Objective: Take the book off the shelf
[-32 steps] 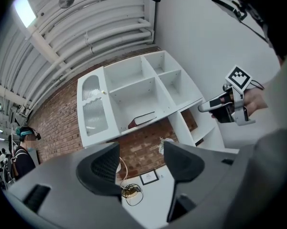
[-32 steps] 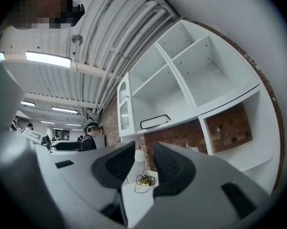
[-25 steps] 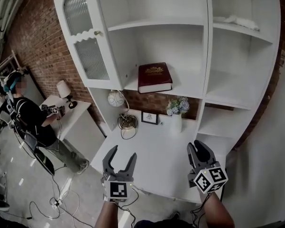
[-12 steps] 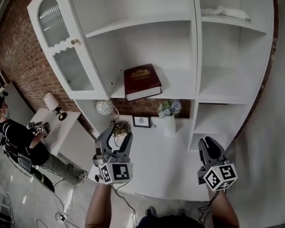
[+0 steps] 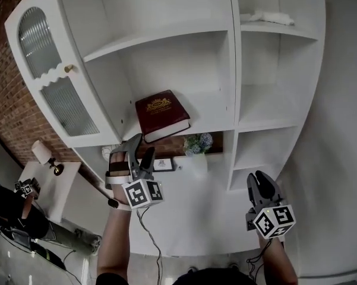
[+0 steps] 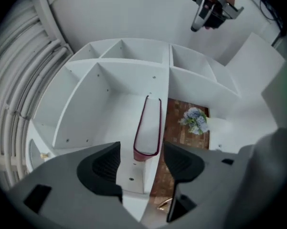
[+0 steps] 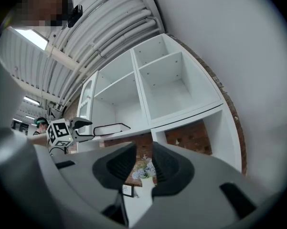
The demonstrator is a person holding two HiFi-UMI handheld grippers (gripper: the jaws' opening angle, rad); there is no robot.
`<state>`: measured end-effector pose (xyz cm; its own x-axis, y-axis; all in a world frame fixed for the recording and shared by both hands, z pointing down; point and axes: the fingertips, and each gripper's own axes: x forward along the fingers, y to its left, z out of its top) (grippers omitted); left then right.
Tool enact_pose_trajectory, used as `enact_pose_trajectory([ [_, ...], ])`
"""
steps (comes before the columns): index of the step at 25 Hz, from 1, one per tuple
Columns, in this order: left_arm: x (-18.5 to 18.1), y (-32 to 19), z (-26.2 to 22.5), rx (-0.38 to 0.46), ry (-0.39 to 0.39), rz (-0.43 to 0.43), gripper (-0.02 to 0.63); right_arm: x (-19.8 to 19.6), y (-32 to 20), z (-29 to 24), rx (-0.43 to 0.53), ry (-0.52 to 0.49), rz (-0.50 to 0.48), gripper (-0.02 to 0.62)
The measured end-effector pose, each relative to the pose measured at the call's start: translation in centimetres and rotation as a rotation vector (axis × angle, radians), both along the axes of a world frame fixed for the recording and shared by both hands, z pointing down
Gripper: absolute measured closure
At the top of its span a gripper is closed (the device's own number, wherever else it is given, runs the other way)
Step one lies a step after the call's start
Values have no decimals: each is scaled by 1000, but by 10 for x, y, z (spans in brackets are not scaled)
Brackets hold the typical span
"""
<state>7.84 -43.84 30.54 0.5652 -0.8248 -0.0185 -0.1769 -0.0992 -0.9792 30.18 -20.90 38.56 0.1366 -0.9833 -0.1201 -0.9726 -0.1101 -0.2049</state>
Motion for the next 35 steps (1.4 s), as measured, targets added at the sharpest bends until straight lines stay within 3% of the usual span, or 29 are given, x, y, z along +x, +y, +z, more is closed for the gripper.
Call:
enact_pose_trajectory([
  [3, 6, -17, 8, 8, -91, -34, 333, 6, 7, -3, 8, -3, 47, 495],
  [8, 15, -28, 4, -21, -89, -28, 333, 16, 18, 1, 7, -30, 93, 505],
  [13, 23, -31, 7, 7, -139, -25, 342, 18, 22, 7, 0, -51, 94, 515],
  [15, 24, -29, 7, 21, -146, -24, 385, 18, 22, 9, -3, -53, 84, 519],
  [22, 14, -12, 8, 37, -147, -58, 391, 21, 25, 13, -12, -74, 28, 534],
  [27, 1, 6, 9, 58, -125, -71, 394, 23, 21, 18, -2, -162, -34, 551],
  [35, -20, 49, 12, 88, -125, -43, 394, 6, 5, 21, 3, -191, -157, 558],
])
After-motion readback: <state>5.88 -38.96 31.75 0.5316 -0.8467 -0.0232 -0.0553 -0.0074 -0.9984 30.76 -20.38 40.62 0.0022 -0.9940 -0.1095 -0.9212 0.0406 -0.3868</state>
